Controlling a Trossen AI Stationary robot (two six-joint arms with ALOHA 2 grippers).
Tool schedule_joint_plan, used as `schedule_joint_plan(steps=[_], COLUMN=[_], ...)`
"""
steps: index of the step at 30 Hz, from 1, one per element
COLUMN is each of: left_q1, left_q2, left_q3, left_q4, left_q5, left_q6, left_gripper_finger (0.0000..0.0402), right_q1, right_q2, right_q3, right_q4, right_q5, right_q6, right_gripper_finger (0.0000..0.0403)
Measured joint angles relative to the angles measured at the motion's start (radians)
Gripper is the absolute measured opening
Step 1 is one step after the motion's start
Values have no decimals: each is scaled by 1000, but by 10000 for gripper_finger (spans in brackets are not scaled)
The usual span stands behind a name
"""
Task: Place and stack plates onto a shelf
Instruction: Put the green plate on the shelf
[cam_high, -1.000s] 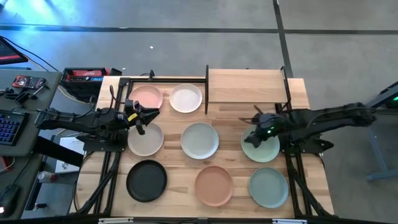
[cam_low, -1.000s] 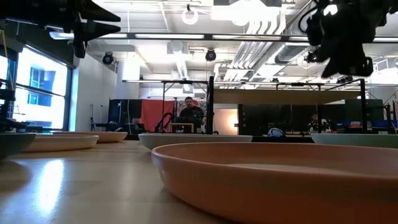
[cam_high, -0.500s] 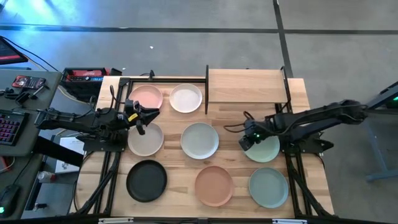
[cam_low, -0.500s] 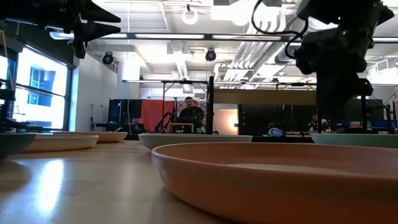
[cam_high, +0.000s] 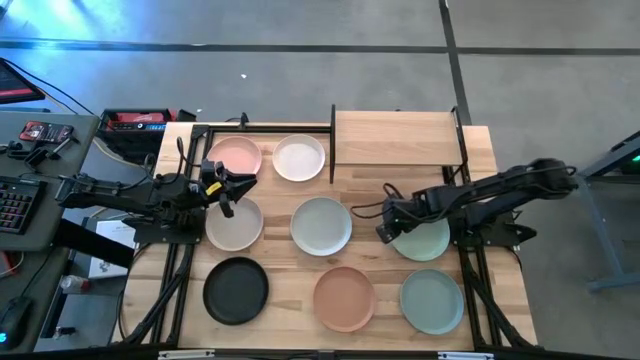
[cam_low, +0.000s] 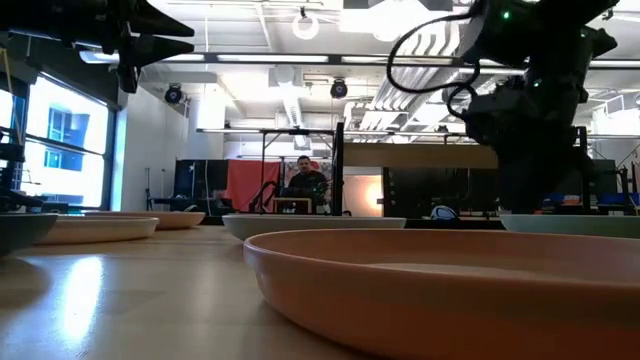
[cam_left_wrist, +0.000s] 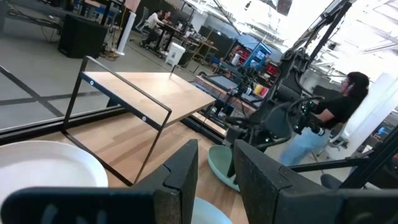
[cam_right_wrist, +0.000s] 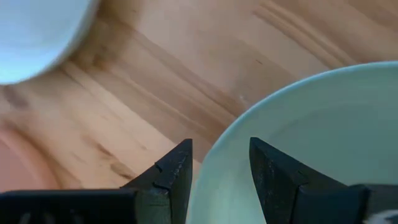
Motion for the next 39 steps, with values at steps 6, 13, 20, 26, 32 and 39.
schedule_joint_plan(steps=[6, 13, 20, 26, 32, 39], left_q1=[0, 0, 0, 0, 0, 0], left_q2=[0, 0, 0, 0, 0, 0], left_q3=[0, 0, 0, 0, 0, 0], left_q4=[0, -1, -1, -1, -1, -1], left_q5=[0, 0, 0, -1, -1, -15], left_q6=[0, 1, 1, 0, 1, 1], left_gripper_finger=[92, 92, 92, 92, 92, 92], right_q1=[2, 2, 2, 6, 32, 64], right_q2=[56, 102, 102, 99, 100, 105], right_q3=[0, 2, 2, 5, 10, 111], right_q4=[2, 6, 6, 4, -6, -109], right_q5=[-3, -23, -43, -45, -44, -25], right_q6=[18, 18, 18, 17, 37, 21], right_gripper_finger=[138, 137, 71, 8, 6, 0])
